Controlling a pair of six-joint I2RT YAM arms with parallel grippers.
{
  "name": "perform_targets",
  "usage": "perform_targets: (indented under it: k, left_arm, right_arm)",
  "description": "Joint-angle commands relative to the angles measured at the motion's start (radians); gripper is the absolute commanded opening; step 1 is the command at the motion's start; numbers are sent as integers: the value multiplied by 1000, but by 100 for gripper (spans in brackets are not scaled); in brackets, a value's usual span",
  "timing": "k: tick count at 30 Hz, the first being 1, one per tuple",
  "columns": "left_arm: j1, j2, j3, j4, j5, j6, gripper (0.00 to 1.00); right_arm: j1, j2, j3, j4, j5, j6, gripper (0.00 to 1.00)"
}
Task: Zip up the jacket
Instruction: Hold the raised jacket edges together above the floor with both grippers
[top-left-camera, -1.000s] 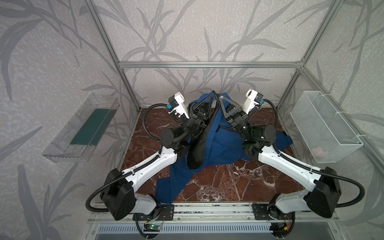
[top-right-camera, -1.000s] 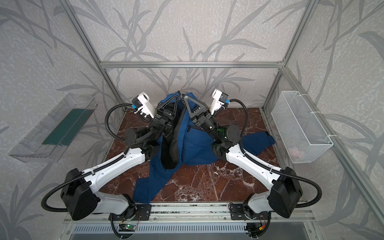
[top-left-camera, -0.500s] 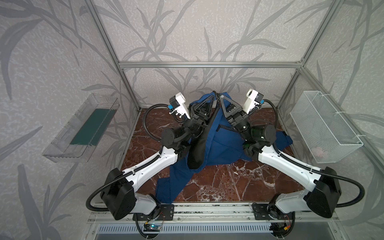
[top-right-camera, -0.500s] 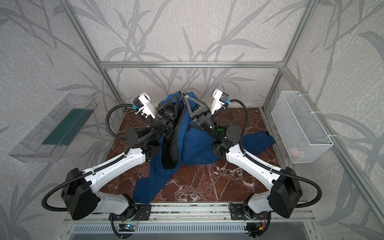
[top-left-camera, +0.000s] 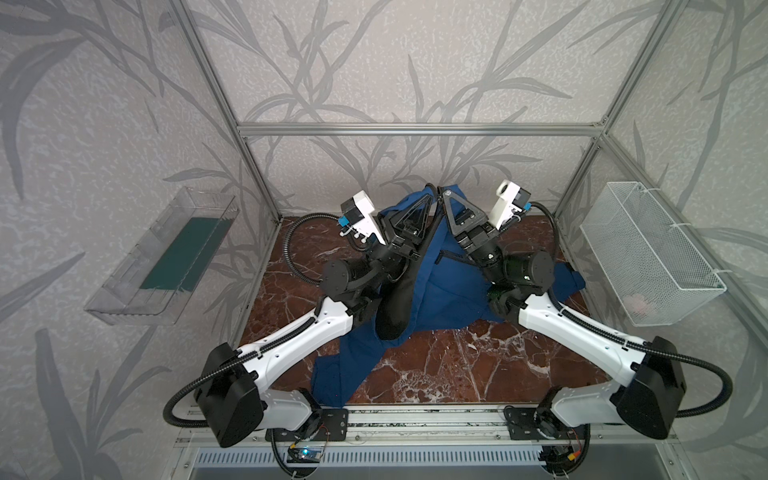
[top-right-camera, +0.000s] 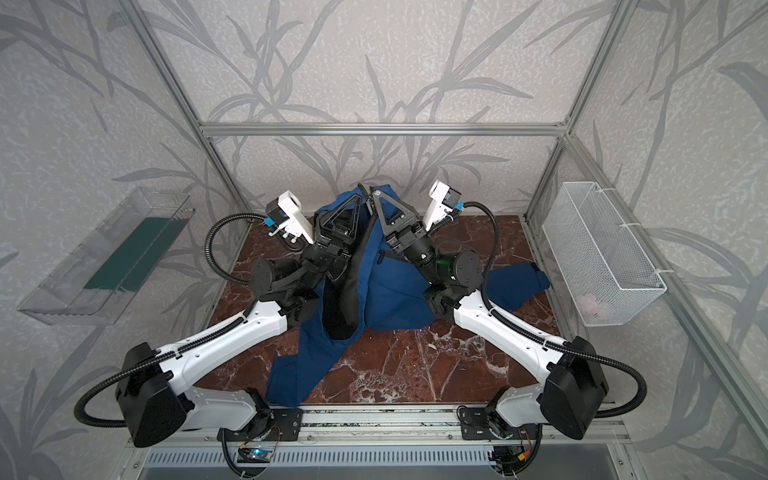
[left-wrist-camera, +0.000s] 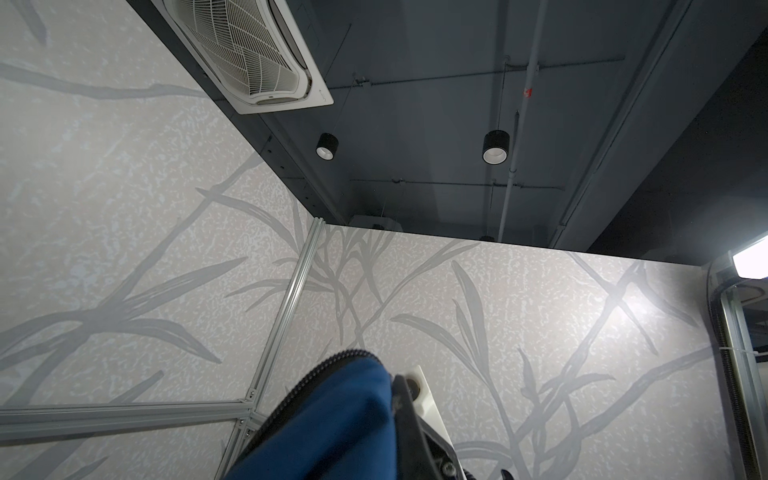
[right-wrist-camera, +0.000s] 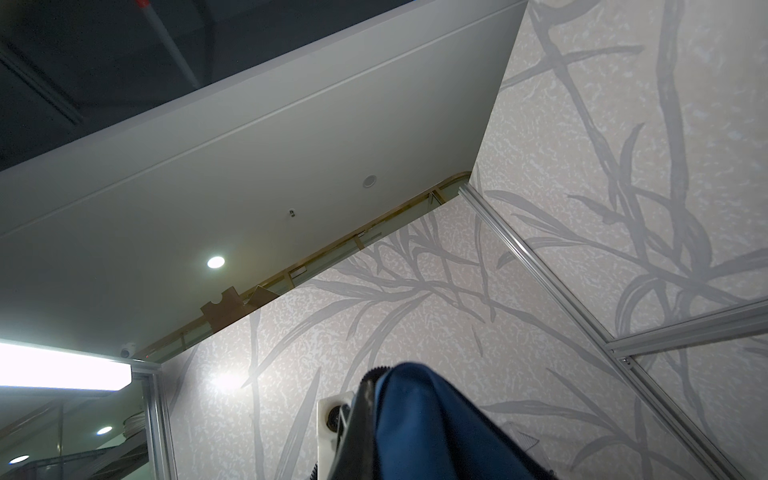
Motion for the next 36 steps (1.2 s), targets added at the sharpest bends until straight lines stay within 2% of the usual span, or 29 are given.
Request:
perform_targets:
  k: [1,36]
  left_arm:
    - [-9,-38,-2,20,7,50,0]
    - [-13,12,19,-7,31,44,0]
  right_arm:
    - [1,-38,-4,51,27,-20,0]
    - [1,-58,-12,43,14,-3,0]
